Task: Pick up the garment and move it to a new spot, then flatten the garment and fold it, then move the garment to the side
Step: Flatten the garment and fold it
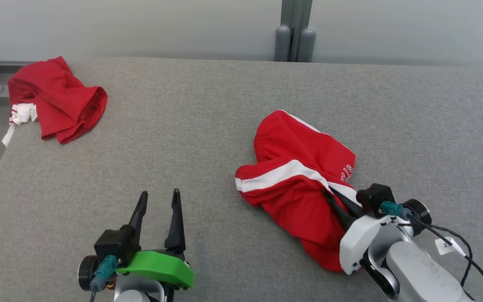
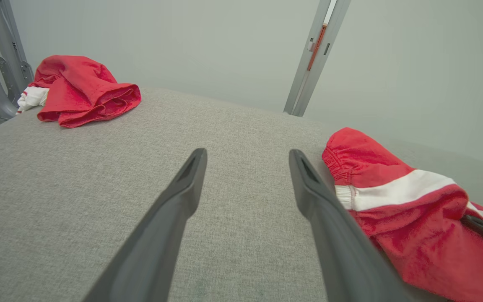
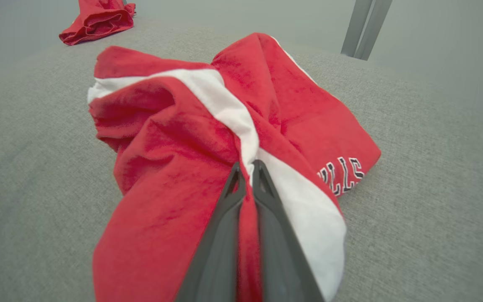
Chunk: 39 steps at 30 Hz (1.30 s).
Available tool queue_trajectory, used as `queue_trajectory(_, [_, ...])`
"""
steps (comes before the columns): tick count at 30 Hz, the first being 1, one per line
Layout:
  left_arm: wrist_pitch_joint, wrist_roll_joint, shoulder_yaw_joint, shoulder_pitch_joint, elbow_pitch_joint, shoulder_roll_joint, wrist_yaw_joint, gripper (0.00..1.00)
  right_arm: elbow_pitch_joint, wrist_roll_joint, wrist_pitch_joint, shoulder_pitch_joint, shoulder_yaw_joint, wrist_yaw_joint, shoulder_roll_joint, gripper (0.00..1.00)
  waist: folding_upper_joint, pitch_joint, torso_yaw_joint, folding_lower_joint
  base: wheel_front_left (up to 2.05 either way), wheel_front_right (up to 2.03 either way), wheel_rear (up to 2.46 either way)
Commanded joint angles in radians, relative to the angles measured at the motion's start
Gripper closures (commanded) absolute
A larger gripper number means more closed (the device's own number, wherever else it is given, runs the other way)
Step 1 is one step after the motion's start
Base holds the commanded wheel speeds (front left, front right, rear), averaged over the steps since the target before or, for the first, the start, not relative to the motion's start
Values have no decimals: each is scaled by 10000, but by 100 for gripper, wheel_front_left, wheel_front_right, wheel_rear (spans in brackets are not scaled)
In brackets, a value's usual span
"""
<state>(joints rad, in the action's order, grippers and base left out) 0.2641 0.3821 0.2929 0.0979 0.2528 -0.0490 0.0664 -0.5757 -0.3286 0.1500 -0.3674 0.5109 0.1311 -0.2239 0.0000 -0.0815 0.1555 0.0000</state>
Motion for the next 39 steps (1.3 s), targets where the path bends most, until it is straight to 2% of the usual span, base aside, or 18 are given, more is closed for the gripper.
queue_trajectory(1, [7,-44,22,9,24,-27,-45,0,114,116,117,215,-129,-6,-76,100,0,-12,-76,0,0,0,0])
queue_trajectory(6, [7,-24,127,-22,89,-26,-76,0,401,524,471,754,-655,-6,-82,100,0,28,-175,0,0,0,0])
queue_trajectory(8, [7,-19,143,-62,113,-26,-65,0,597,575,614,979,-829,-6,61,65,0,63,-207,0,0,0,0])
queue_trajectory(9, [7,-19,147,-97,124,-26,-62,0,688,577,654,1088,-857,-6,125,42,0,86,-227,0,0,0,0])
queue_trajectory(10, [7,-26,148,-133,145,-26,-63,0,831,580,717,1217,-889,-6,176,0,0,115,-254,0,0,0,0])
queue_trajectory(17, [7,-62,184,-284,248,-26,-85,0,1882,319,762,2201,-1440,-6,430,0,0,354,-416,0,0,0,0])
queue_trajectory(24, [7,-70,202,-358,227,-26,-96,0,2757,618,195,3306,-3378,-5,565,0,0,475,-511,0,0,0,0])
queue_trajectory(27, [7,-73,212,-307,212,-26,-126,0,2639,817,-74,3415,-3820,-3,834,0,0,423,-500,0,0,0,0])
queue_trajectory(31, [7,-94,241,-184,246,-26,-148,0,2178,901,-389,3158,-3915,-3,1141,0,0,332,-416,0,0,0,0])
queue_trajectory(39, [7,-86,163,-83,217,-26,-77,0,607,1333,-718,2536,-3959,-3,1593,0,0,207,-96,0,0,0,0])
